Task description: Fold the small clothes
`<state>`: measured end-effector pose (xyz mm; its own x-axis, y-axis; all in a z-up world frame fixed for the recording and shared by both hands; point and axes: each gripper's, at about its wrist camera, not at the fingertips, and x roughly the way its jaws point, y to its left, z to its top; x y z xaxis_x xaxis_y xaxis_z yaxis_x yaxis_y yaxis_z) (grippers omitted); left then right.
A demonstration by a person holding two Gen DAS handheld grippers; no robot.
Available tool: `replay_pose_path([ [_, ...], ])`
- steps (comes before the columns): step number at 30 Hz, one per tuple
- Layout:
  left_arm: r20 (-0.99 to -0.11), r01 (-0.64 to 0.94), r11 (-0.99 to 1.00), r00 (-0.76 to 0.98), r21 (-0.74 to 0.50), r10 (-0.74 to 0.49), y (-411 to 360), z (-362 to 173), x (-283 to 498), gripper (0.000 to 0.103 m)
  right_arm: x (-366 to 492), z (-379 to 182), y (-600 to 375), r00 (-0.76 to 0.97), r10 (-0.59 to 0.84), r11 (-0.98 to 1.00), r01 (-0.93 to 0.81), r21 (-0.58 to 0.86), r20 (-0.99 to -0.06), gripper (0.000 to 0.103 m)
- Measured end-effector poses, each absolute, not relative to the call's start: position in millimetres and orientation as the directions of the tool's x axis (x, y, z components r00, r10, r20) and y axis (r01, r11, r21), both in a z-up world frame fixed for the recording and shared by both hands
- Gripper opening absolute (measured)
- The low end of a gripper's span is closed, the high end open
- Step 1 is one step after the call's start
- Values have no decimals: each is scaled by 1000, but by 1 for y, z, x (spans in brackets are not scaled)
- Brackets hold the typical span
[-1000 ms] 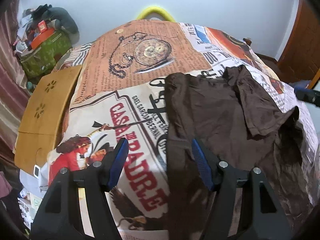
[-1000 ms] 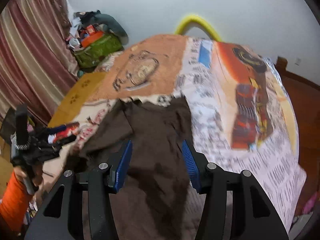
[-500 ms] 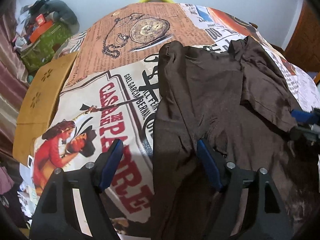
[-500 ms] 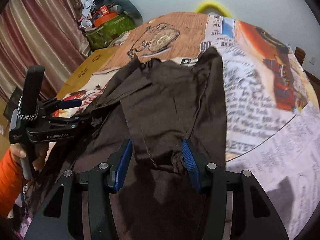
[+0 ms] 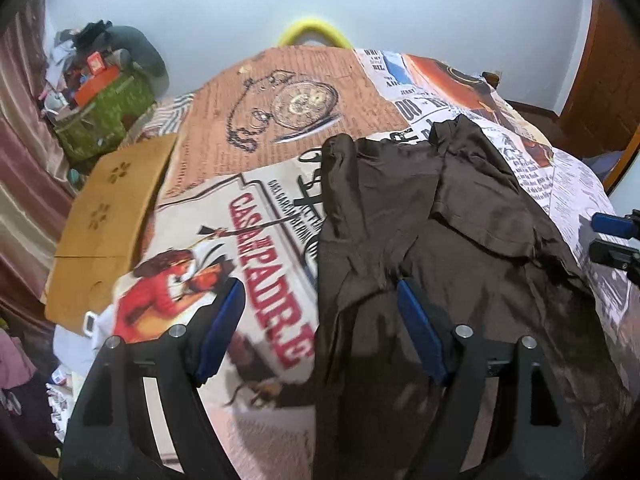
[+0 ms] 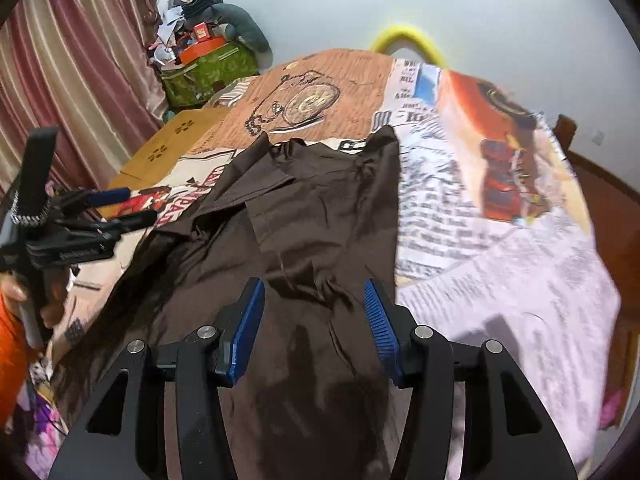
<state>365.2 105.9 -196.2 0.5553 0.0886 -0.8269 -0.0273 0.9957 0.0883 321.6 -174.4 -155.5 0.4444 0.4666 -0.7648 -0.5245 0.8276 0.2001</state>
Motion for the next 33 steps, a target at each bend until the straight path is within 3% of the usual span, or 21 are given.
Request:
replay_pose_path([
  [10, -864, -99, 995, 497, 31, 77, 138, -193, 292, 80, 268, -144, -206, 491, 431, 857, -486, 173, -757, 56],
  [28, -933, -145, 988, 359, -62, -6, 145, -240, 164, 80, 177, -212, -254, 384, 365, 898, -385, 212, -848, 56],
  [33, -922, -147, 979, 380, -139, -74, 141, -238, 147, 57, 174, -223, -259, 378, 385, 901, -350, 255, -842, 56],
])
